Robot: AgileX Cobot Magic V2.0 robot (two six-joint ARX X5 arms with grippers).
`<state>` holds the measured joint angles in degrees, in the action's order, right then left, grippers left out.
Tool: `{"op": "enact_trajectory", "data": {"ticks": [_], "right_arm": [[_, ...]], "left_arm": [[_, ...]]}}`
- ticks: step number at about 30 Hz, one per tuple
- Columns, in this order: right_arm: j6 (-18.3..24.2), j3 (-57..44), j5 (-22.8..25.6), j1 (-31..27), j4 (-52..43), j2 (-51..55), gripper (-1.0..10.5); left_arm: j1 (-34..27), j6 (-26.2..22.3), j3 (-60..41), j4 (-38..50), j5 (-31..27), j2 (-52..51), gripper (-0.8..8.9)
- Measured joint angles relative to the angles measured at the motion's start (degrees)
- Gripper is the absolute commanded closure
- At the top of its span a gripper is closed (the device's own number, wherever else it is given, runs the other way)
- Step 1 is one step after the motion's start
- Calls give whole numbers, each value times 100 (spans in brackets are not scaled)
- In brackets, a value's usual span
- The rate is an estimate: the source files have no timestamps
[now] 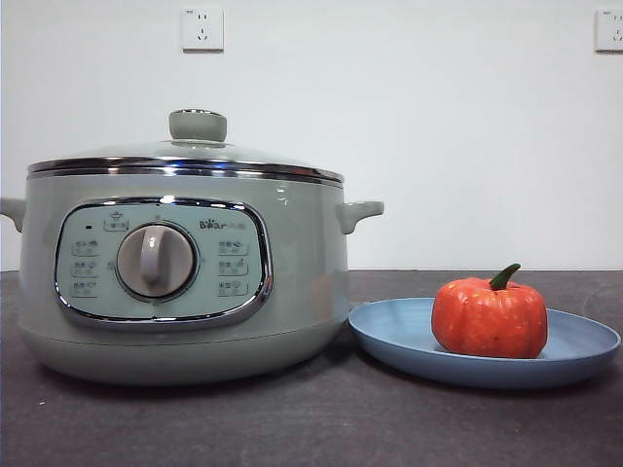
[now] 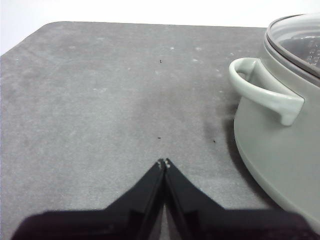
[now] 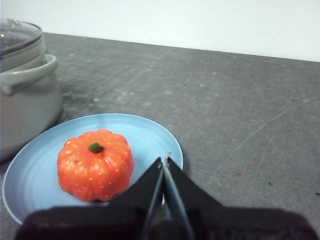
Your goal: Take the pumpkin out from the steamer,put the pumpkin in the blue plate,close the lid
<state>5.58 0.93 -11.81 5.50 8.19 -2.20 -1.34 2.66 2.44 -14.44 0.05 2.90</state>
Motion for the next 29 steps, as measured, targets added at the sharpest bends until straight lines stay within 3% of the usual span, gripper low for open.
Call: {"op": "enact_trajectory", "data": {"ticks": [29], "right_arm": [[-44,4,2,0,76,-42,946]], "left_arm": [[0,0,0,0,0,0,817]]}}
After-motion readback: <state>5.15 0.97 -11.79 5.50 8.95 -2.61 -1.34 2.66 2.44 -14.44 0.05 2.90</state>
